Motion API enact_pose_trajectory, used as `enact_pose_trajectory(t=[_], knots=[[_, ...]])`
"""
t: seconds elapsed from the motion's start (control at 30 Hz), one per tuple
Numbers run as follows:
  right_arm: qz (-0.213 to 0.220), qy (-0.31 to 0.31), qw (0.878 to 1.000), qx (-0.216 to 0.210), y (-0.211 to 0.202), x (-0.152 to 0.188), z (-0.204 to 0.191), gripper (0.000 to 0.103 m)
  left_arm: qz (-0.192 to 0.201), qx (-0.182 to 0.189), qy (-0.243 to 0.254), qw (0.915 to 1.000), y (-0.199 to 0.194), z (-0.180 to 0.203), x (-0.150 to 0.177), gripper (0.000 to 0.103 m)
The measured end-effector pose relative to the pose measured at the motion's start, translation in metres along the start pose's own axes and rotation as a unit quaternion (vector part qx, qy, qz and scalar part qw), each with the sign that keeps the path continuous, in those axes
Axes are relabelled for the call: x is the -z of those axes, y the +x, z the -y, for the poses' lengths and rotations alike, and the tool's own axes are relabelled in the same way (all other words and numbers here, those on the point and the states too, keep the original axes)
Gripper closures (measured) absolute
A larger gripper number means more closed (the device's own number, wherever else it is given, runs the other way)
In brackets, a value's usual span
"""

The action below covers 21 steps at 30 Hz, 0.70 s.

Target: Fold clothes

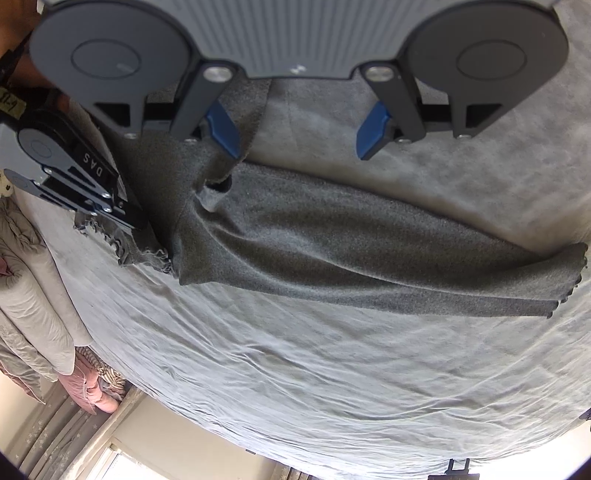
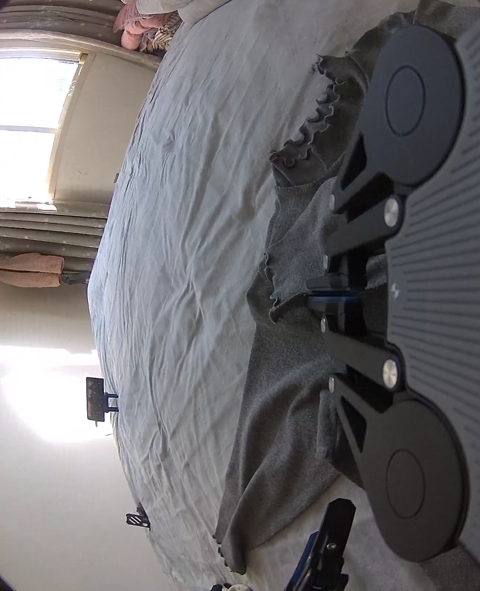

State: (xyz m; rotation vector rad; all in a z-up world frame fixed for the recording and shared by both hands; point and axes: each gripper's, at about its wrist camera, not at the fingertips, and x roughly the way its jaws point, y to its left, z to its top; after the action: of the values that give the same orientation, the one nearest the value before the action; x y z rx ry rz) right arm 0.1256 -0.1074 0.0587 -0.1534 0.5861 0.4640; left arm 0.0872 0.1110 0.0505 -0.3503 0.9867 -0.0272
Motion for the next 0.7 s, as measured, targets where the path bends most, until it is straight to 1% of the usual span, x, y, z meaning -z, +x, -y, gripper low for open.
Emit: enact_pose_trajectory(t=[0.03,0.1,0.13,0.23,0.3,0.37,0.4,0.43,0.47,0.53,0.6,0.67,0.7], knots=[[0.009,0.003,1.0,-0.013,-0.005,-0.001,-0.003,0.101,0.001,0.0,0.0,1.0,0.0,0.0,0.0,0.032],[0.012,0.011,0.999,-0.031,-0.008,0.0,-0.007,0.101,0.002,-0.001,0.0,1.0,0.0,0.0,0.0,0.032],[0.007,0.014,0.999,-0.036,-0.005,0.002,-0.01,0.101,0.001,-0.002,-0.001,1.0,0.0,0.0,-0.001,0.032],[-0.037,0.005,0.999,-0.031,0.015,0.014,-0.02,0.101,0.002,-0.002,-0.005,1.0,0.0,-0.002,-0.001,0.032],[-0.038,-0.001,0.999,-0.029,0.01,0.016,-0.022,0.097,0.004,0.0,-0.006,1.0,-0.001,-0.003,-0.002,0.032],[-0.035,-0.003,0.999,-0.03,0.003,0.017,-0.023,0.08,0.005,0.001,-0.005,1.0,-0.002,-0.002,-0.002,0.032],[-0.022,0.004,0.999,-0.035,-0.007,0.015,-0.02,0.071,0.005,0.001,-0.005,1.0,-0.002,-0.002,-0.003,0.032],[-0.008,0.008,0.999,-0.031,-0.02,0.014,-0.015,0.048,0.004,0.001,-0.005,1.0,-0.001,-0.002,-0.002,0.032],[0.005,0.009,1.0,-0.02,-0.032,0.014,-0.008,0.036,0.002,0.001,-0.005,1.0,-0.001,-0.002,-0.002,0.032],[0.025,0.015,1.0,0.007,-0.056,0.014,0.008,0.036,0.001,0.004,-0.006,1.0,-0.001,-0.002,-0.002,0.032],[0.028,0.041,0.997,0.064,-0.077,0.021,0.038,0.036,0.003,0.003,-0.004,1.0,-0.002,-0.001,-0.002,0.032],[0.023,0.085,0.989,0.116,-0.098,0.034,0.075,0.036,0.003,0.003,-0.003,1.0,-0.002,-0.001,-0.002,0.032],[0.018,0.122,0.983,0.136,-0.109,0.044,0.096,0.036,0.003,0.003,-0.005,1.0,-0.002,-0.002,-0.002,0.032]])
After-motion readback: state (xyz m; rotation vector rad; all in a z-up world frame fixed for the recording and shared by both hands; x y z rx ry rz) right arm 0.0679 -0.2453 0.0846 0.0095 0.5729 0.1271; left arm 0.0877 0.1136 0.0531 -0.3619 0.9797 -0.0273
